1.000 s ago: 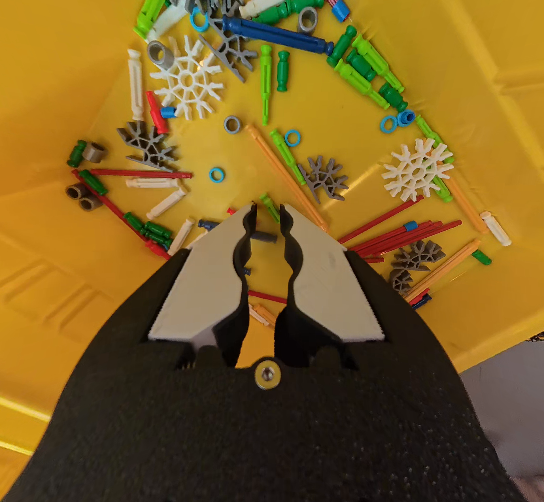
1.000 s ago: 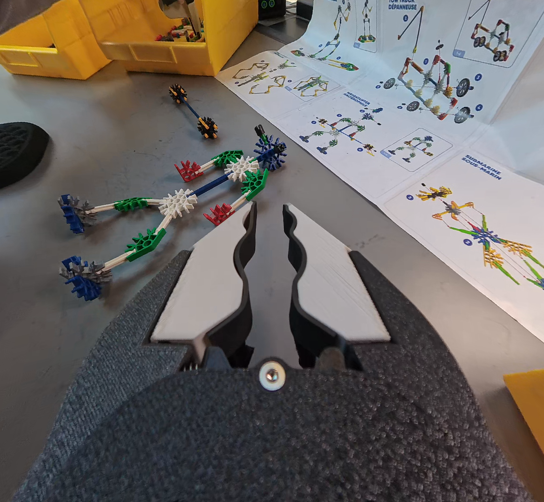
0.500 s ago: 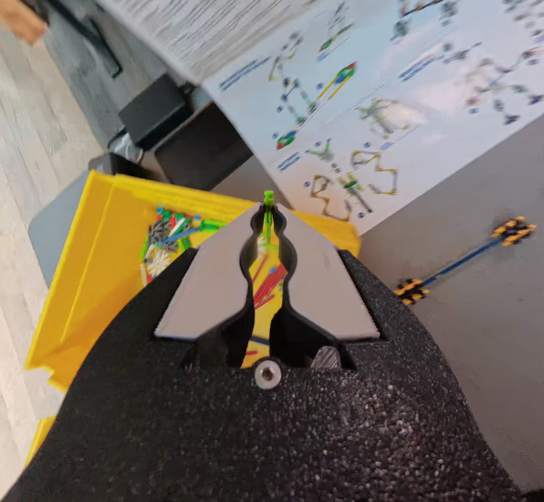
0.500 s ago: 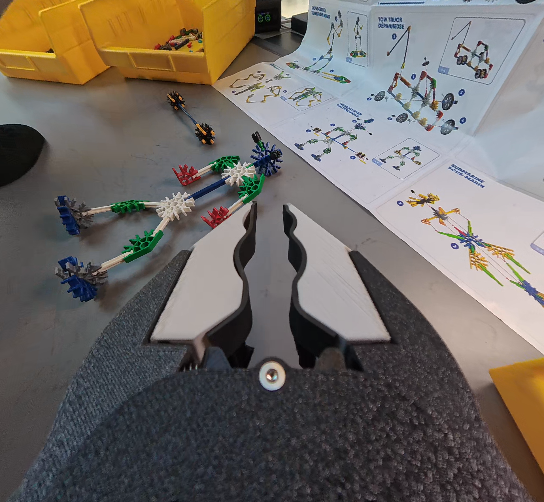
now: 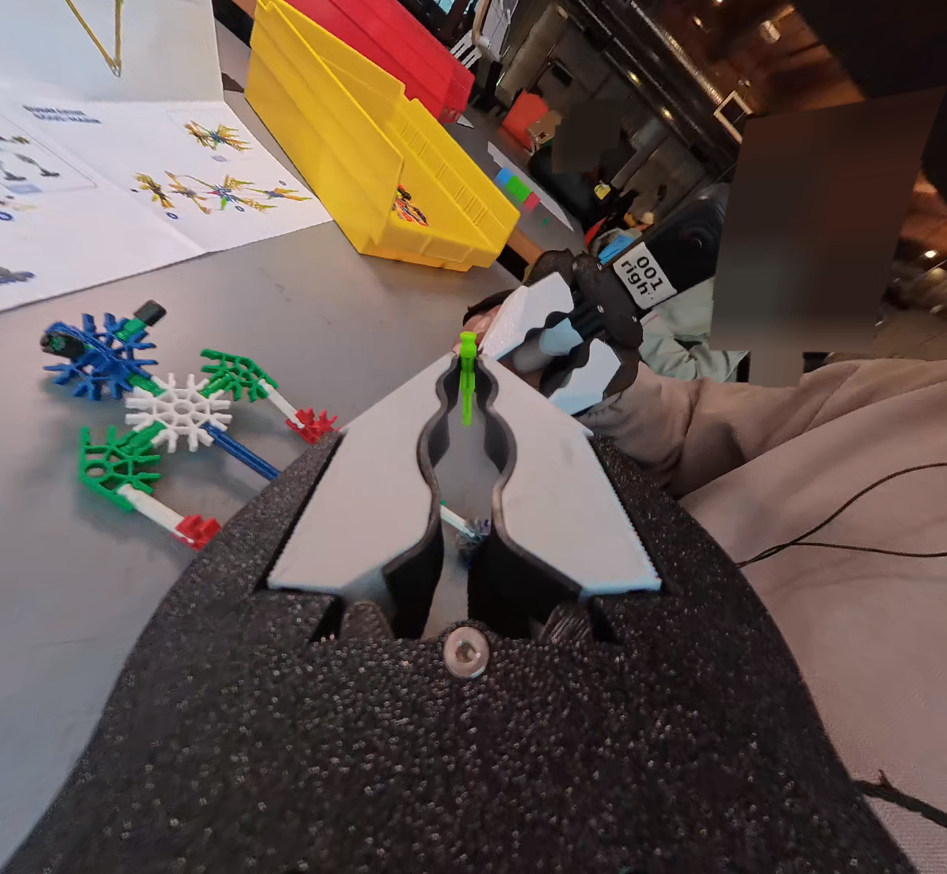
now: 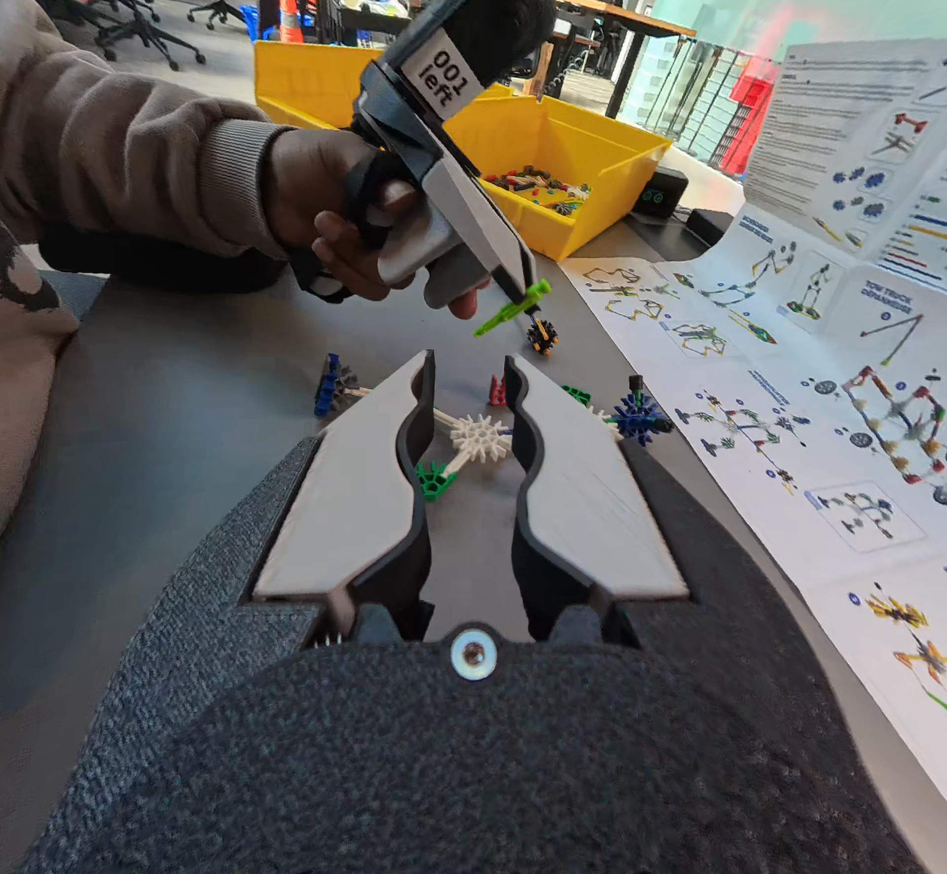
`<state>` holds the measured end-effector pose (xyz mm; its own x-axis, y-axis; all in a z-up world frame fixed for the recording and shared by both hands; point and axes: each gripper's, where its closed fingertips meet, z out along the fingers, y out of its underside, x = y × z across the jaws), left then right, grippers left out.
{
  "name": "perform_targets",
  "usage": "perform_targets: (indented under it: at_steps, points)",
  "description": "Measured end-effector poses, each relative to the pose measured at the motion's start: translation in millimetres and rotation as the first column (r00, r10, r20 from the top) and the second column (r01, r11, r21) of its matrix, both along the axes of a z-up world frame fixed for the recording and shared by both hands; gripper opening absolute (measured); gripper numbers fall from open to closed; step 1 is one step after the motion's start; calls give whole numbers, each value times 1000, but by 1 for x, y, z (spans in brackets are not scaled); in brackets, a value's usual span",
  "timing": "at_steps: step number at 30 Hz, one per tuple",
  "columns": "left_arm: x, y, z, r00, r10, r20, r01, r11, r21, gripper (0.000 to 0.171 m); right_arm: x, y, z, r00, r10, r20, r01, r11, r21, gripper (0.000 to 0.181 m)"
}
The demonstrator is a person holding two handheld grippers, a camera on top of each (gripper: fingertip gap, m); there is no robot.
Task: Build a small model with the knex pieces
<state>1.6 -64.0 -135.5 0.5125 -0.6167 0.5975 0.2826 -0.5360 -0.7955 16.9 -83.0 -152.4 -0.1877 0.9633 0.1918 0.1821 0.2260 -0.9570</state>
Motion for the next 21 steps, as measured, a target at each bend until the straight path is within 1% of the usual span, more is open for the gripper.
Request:
perform_targets:
  at_steps: [2,5,7,8,10,12,16,20,21]
  points:
    - [0,-1,-2,996,15,85,-11,999,-46,5,-7,-11,-1,1000,13,-1,-13,1000,23,33]
    - [-7,3,-4,979,60,194,-46,996,-76,5,-21,-17,-7,999,-23,36,22,999,32,36]
    - [-10,4,2,965,82,249,-72,996,-50,5,-29,-22,-13,998,-28,64,28,1000,1,35]
    - [-9,3,6,960,79,267,-76,997,-24,5,-32,-23,-15,996,-34,78,36,999,-27,30]
    - [-6,0,12,964,82,252,-97,994,48,5,-35,-26,-17,996,-27,91,34,996,-78,22]
    - [0,-3,13,979,78,186,-99,989,107,5,-34,-29,-11,999,-4,52,10,993,-120,1]
    - [2,-6,11,993,84,79,-98,978,185,5,-28,-23,2,1000,-11,-1,11,986,-165,0]
    - [0,-6,14,992,90,84,-106,972,211,5,-23,-11,2,999,-48,4,48,978,-203,0]
    - [0,-6,17,991,92,97,-112,969,221,5,-23,-13,0,999,-37,16,39,975,-218,5]
